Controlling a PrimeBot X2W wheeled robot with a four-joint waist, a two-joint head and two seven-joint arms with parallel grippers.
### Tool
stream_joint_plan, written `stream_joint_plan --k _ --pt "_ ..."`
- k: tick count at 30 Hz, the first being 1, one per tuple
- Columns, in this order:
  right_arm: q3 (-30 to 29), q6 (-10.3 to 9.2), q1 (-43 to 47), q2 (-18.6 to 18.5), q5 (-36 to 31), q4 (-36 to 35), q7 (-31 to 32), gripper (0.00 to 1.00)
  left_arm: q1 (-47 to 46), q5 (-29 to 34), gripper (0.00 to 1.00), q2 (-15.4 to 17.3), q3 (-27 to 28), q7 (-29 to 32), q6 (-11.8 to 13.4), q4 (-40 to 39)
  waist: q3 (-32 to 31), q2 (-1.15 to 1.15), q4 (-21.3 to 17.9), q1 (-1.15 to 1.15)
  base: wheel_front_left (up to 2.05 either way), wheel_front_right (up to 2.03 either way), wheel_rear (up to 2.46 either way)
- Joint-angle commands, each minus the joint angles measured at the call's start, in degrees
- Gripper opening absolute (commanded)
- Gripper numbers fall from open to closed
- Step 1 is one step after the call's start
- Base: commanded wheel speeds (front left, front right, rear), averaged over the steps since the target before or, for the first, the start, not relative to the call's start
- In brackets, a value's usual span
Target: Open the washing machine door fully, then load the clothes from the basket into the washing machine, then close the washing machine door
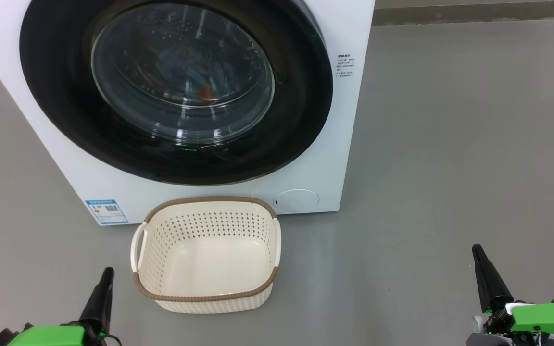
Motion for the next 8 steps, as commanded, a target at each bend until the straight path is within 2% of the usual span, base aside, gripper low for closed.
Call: stream_joint_plan --k 1,8 --pt "1.29 0.10 -2.27 -0.21 0.21 -1.43 0.45 0.00 -2.36 0.69 0.00 0.80 2.02 0.20 -0.41 -1.10 0.00 0.00 0.00 0.00 0.00 0.00 0.00" --pt "1.29 0.10 -2.27 -0.21 0.21 -1.43 0.45 0.00 -2.37 0.72 0.00 0.77 2.05 0.22 -0.41 -1.10 0.00 0.00 0.00 0.00 0.00 0.00 0.00"
